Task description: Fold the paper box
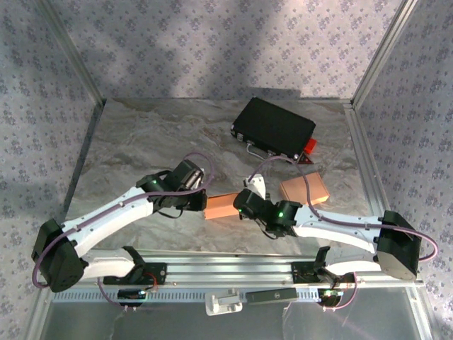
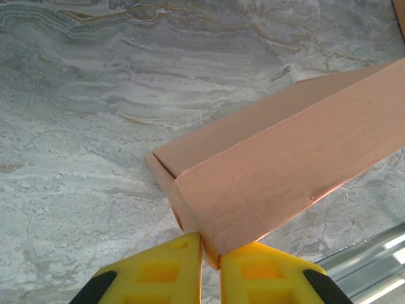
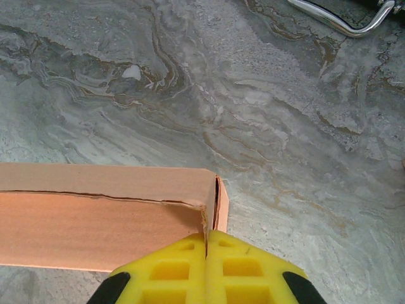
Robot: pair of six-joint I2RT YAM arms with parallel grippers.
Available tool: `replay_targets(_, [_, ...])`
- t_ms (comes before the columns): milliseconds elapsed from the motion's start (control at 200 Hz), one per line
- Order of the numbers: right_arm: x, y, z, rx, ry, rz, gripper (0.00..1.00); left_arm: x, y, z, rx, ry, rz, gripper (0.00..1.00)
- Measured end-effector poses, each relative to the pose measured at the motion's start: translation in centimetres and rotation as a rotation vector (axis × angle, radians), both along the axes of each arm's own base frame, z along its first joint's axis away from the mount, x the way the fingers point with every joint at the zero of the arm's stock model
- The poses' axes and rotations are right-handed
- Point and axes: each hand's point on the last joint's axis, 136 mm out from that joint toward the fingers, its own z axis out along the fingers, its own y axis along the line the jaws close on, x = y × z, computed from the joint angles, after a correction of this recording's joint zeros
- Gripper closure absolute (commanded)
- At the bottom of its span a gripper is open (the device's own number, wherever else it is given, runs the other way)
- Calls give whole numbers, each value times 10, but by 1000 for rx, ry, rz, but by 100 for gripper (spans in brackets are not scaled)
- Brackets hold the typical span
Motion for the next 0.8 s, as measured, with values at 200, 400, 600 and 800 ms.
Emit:
replay_targets(200, [-1, 0, 0, -1, 2, 0, 100, 1, 0, 5, -19, 18, 5, 85])
replay_targets(400, [-1, 0, 0, -4, 6, 2, 100, 1, 0, 7, -41, 43, 8, 85])
replay_targets(600, [0, -1, 1, -3, 21, 1, 100, 1, 0, 8, -74, 72, 8, 85])
replay_targets(800, [1, -2, 2, 9, 38, 8, 100, 2, 0, 10, -105, 96, 3, 85])
